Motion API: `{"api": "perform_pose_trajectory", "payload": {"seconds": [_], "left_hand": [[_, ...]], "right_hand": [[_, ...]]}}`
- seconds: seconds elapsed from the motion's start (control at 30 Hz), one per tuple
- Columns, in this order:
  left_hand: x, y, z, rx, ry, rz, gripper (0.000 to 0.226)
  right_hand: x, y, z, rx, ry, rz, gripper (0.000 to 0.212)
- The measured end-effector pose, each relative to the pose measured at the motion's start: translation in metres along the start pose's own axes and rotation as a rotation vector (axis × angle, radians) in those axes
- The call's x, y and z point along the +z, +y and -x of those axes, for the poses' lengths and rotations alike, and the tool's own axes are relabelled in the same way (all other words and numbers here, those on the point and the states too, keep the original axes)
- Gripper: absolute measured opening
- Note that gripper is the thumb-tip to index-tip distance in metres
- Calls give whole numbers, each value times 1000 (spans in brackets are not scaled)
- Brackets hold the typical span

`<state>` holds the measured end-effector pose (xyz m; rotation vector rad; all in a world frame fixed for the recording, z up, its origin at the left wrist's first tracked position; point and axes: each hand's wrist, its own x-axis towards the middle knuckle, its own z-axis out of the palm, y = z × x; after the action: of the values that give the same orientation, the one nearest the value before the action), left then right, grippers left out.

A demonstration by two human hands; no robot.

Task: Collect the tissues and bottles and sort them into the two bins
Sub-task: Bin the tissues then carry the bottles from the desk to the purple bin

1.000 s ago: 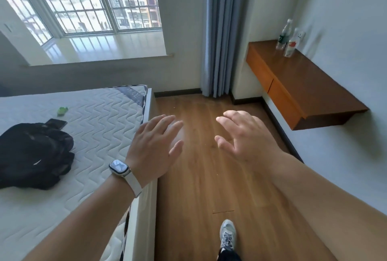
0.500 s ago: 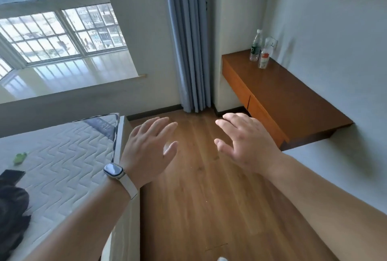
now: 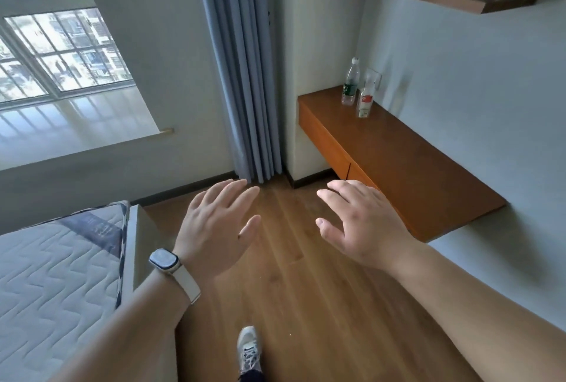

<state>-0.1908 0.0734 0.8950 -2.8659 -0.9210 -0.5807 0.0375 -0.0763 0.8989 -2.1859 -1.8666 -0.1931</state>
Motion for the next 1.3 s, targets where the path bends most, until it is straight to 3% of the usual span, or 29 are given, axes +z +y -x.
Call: {"api": "perform_pose_trajectory", "payload": {"seconds": [0.33,0.53,0.93,1.3], "left_hand": [[48,-150,-118,66,29,100,48],[68,-201,-163,106,8,130,48],[119,-219,-266,202,-66,126,46],[184,-187,-449,305,-122,72,45]], "right_hand": [[35,-29,-175,76,-30,96,54],[52,-38,-232,112,-31,94,52],[87,26,-308,218,-62,54,53],[107,171,-410,322,-83,7,54]]}}
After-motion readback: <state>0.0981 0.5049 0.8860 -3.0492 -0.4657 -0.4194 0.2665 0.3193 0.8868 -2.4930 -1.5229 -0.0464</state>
